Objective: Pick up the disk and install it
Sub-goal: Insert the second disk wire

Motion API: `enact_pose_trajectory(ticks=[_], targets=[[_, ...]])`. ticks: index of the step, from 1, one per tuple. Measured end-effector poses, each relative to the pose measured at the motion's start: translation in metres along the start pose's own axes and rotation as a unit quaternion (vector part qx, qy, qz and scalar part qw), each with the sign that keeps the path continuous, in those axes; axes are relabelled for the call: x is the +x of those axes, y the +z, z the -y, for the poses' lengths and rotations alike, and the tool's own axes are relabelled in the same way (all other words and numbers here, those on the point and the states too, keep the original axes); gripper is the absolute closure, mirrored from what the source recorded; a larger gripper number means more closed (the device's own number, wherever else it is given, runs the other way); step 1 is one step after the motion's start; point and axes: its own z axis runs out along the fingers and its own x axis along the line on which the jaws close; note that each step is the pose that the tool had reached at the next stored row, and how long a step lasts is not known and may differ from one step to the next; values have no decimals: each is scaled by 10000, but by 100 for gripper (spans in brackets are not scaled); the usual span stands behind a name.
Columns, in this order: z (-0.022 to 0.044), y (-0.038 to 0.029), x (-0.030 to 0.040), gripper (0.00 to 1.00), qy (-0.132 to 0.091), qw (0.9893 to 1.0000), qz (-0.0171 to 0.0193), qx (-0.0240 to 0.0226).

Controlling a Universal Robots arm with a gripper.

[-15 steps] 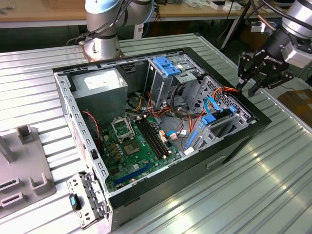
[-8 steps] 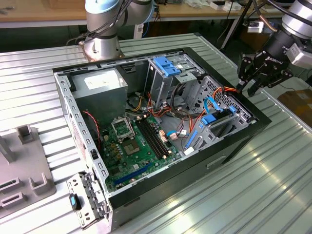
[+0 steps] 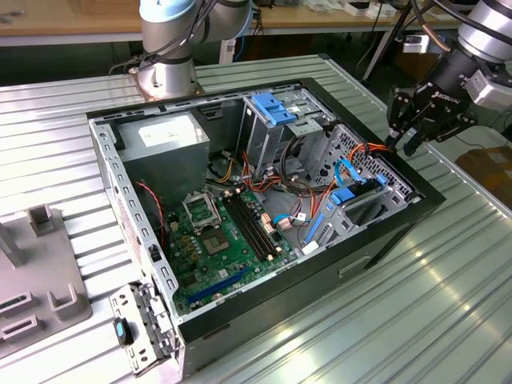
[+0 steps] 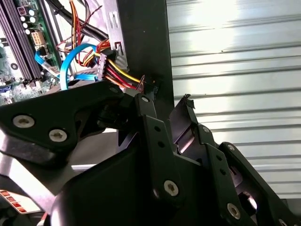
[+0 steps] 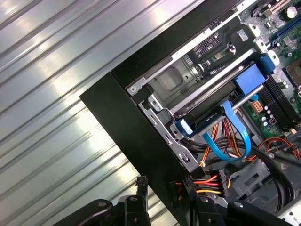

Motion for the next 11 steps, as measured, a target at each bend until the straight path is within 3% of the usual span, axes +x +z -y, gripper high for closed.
enact_pose_trajectory(ticks=[9, 11], targets=[[5, -29, -3, 58, -66, 10000, -3, -9], [5, -31, -3, 58, -261, 9996, -28, -59]])
